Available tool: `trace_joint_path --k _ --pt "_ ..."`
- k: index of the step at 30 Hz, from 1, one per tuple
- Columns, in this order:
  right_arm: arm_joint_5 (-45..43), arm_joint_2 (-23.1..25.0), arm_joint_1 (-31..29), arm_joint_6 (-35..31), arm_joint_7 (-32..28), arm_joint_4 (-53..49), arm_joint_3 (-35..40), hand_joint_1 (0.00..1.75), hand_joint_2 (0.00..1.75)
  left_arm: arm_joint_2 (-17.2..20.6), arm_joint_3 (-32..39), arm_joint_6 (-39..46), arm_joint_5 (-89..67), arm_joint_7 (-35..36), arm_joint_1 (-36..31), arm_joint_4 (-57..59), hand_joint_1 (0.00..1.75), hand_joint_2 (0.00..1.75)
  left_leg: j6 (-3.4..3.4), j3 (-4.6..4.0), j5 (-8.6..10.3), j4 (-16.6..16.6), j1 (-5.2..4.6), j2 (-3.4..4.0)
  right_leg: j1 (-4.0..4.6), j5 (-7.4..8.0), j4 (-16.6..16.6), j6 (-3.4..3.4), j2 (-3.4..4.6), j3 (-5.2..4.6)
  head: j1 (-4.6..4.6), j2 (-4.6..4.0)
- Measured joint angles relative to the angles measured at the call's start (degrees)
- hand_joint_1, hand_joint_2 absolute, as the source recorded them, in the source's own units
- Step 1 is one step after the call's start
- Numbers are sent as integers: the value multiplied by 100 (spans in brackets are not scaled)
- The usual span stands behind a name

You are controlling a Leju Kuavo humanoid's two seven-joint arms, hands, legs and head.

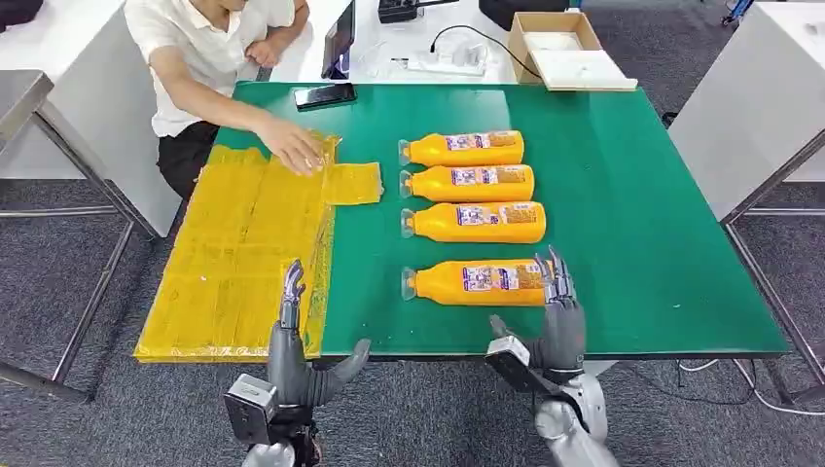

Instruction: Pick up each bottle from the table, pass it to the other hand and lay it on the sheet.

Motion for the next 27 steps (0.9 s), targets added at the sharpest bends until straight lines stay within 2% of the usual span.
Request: trace_joint_path --k 11,20,24,27 --pt "1450 -430 -1029 133 684 1697 111 0 175 -68 4 -216 35 0 -62 103 0 175 2 0 1 2 -1 -2 0 4 1 5 0 0 0 0" --pt "2067 -531 -1458 295 1058 2272 494 0 175 -98 -50 -225 59 0 -93 205 0 175 2 -1 1 2 -2 0 -1 4 1 5 1 0 2 0" --pt "2422 -553 -1700 564 1430 2474 719 0 175 -98 -61 -227 39 0 -108 208 0 175 2 1 1 2 -2 1 -1 5 1 5 1 2 2 -2" --pt "2847 -555 -1990 1020 2027 2648 966 0 175 -98 -79 -236 33 0 -108 207 0 175 2 16 1 2 -2 13 0 6 1 5 4 9 -2 0"
